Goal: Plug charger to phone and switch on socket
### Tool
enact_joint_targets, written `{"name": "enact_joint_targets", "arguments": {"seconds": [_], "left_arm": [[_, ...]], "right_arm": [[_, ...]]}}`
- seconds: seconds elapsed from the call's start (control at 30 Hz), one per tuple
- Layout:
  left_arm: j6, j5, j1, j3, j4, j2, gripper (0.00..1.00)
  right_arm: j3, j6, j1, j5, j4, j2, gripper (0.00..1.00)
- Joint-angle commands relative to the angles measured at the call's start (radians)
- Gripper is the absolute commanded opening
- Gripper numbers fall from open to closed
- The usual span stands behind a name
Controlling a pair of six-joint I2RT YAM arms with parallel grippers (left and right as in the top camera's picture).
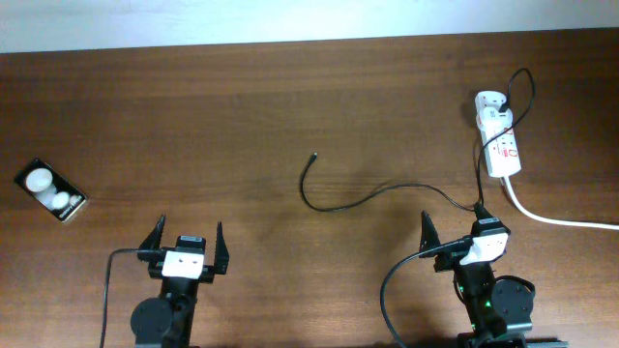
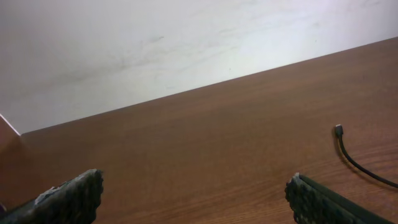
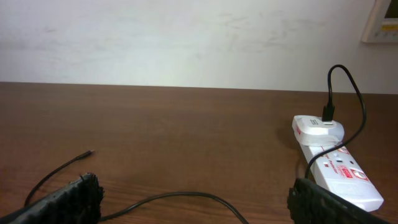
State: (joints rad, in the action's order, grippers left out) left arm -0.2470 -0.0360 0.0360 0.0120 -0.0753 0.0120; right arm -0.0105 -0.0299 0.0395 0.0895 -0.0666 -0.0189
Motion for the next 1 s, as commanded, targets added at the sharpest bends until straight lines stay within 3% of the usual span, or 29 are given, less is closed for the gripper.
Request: {"name": "enact_joint_targets", "arguments": {"seconds": [0.0,0.57,0.67,0.97], "left_arm": [[-0.013,0.000,-0.006,-0.003,-0.005,-0.006,0.99],[0.016,-0.080,-0.006,0.040,0.089,0.008,0.99],[0.029,-0.080,-0.006,0.098,0.088,0.083,0.99],[0.028,-0.103,-0.006,0.451,-0.003,0.543,0.99]], "right_arm": [[0.005,-0.004,0.006,-0.016,-0.006,-0.003,0.99],[0.005,-0.005,0.006,-0.016,-0.006,-0.003,0.99],[0.005,-0.005,0.006,-0.016,-0.006,-0.003,0.99],[0.005,-0.005,0.006,-0.016,-0.006,-0.003,0.99]]}}
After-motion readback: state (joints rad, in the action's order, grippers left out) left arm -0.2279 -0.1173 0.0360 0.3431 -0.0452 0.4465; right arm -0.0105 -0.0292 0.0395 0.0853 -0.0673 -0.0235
